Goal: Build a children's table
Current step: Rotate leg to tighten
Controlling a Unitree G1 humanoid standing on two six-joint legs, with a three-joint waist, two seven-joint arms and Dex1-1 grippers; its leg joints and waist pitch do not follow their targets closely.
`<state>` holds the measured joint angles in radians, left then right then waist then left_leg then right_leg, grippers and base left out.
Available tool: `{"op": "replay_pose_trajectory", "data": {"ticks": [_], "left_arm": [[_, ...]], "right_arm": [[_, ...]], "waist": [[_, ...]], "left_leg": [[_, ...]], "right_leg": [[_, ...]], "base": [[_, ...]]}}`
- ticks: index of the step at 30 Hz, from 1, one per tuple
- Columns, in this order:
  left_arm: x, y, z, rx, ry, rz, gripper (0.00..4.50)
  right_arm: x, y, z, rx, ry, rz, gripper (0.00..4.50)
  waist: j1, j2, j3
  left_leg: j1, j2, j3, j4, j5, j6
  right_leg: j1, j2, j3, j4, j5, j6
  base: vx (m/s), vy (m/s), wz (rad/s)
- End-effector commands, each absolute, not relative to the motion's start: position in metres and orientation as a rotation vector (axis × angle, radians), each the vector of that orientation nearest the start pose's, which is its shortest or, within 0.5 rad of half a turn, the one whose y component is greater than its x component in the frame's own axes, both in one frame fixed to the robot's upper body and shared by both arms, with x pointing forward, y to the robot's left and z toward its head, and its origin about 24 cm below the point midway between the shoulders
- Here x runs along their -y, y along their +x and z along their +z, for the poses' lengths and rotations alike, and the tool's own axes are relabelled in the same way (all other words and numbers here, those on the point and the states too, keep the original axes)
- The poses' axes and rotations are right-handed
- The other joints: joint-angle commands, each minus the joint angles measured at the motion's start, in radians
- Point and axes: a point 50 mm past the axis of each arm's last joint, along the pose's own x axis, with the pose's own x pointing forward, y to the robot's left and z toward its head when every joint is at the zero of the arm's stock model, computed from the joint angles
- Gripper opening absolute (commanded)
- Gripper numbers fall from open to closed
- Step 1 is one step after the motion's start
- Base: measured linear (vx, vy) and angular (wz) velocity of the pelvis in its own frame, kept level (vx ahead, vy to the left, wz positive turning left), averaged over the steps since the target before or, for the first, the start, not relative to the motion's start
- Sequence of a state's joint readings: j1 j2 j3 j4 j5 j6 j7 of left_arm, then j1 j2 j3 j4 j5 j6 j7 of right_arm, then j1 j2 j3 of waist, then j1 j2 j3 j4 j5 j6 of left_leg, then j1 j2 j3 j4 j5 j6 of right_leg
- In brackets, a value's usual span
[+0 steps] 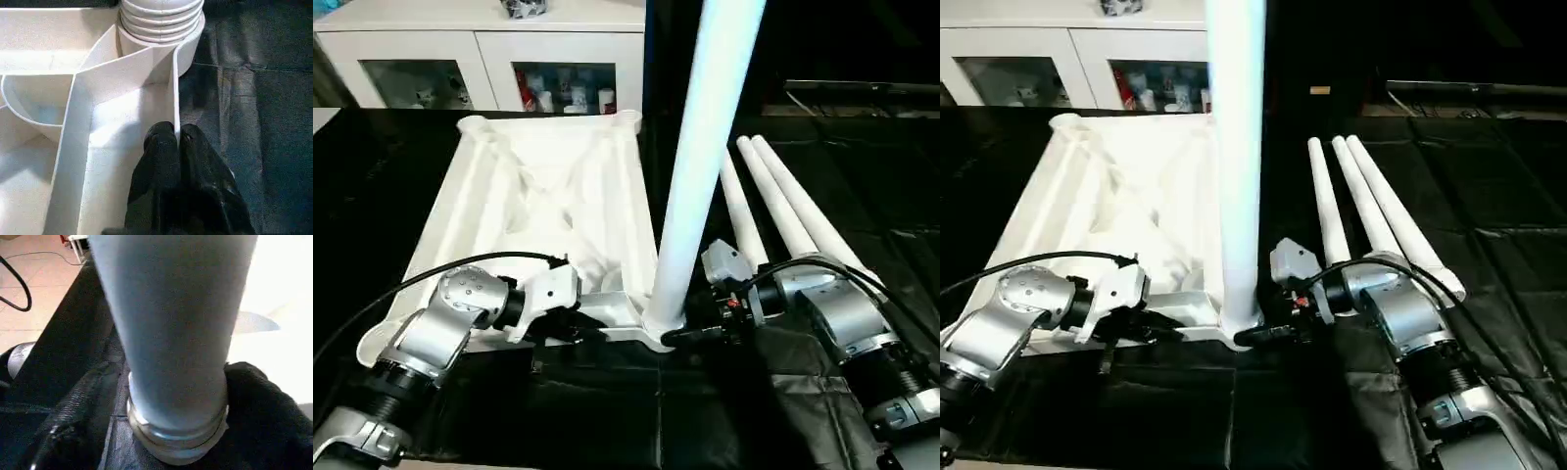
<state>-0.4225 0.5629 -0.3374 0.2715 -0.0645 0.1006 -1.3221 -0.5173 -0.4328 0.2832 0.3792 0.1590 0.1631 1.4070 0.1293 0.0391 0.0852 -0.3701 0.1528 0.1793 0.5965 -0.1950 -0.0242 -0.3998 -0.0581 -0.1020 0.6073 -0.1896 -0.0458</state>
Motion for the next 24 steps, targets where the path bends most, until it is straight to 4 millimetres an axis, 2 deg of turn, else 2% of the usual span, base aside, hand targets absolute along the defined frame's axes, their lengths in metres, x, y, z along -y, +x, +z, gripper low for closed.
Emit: {"op": "replay_pose_trajectory", "data": {"ticks": [1,6,13,17,20,21,23,24], "left_arm": [[-0.153,0.274,0.058,-0.462,0.521,-1.554,0.0],[-0.153,0.274,0.057,-0.462,0.518,-1.555,0.0],[-0.154,0.275,0.055,-0.466,0.493,-1.525,0.0],[-0.151,0.28,0.056,-0.448,0.426,-1.432,0.0],[-0.144,0.287,0.058,-0.426,0.364,-1.307,0.0],[-0.14,0.289,0.06,-0.415,0.322,-1.252,0.0],[-0.133,0.291,0.062,-0.401,0.271,-1.195,0.0],[-0.126,0.291,0.064,-0.394,0.212,-1.141,0.0]], "right_arm": [[0.132,0.294,0.074,-0.355,-0.279,1.588,3.25],[0.131,0.294,0.074,-0.36,-0.269,1.594,2.75],[0.128,0.288,0.068,-0.392,-0.237,1.616,2.6],[0.119,0.287,0.061,-0.392,-0.193,1.536,2.59],[0.105,0.295,0.055,-0.382,-0.141,1.357,2.59],[0.097,0.299,0.052,-0.382,-0.108,1.28,2.59],[0.087,0.302,0.049,-0.393,-0.079,1.217,2.59],[0.075,0.303,0.046,-0.403,-0.063,1.157,2.59]], "waist": [[-0.003,-0.007,-0.069],[0.002,-0.006,-0.071],[0.004,-0.007,-0.069],[0.004,-0.007,-0.067],[-0.003,-0.006,-0.058],[-0.013,-0.006,-0.055],[-0.03,-0.007,-0.054],[-0.043,-0.009,-0.049]], "left_leg": [[0.01,0.093,-0.036,-0.066,-0.125,0.094],[0.011,0.094,-0.036,-0.064,-0.117,0.096],[0.011,0.094,-0.036,-0.065,-0.12,0.095],[0.011,0.094,-0.035,-0.066,-0.123,0.093],[0.016,0.092,-0.038,-0.072,-0.178,0.06],[0.015,0.092,-0.043,-0.077,-0.196,0.038],[0.011,0.09,-0.048,-0.081,-0.221,0.016],[0.01,0.087,-0.048,-0.081,-0.231,0.012]], "right_leg": [[0.052,-0.115,0.076,-0.076,-0.232,-0.188],[0.052,-0.115,0.076,-0.074,-0.216,-0.191],[0.051,-0.115,0.075,-0.075,-0.227,-0.188],[0.051,-0.116,0.076,-0.077,-0.237,-0.186],[0.047,-0.118,0.076,-0.091,-0.349,-0.163],[0.049,-0.118,0.075,-0.092,-0.384,-0.158],[0.055,-0.122,0.073,-0.096,-0.431,-0.141],[0.052,-0.12,0.072,-0.1,-0.457,-0.135]], "base": [[0.0,0.0,0.0],[0.0,0.0,0.0],[0.0,0.0,0.0],[0.0,0.0,0.0],[0.0,0.0,0.0],[0.0,0.0,0.0],[0.0,0.0,0.0],[0.0,0.0,0.0]]}}
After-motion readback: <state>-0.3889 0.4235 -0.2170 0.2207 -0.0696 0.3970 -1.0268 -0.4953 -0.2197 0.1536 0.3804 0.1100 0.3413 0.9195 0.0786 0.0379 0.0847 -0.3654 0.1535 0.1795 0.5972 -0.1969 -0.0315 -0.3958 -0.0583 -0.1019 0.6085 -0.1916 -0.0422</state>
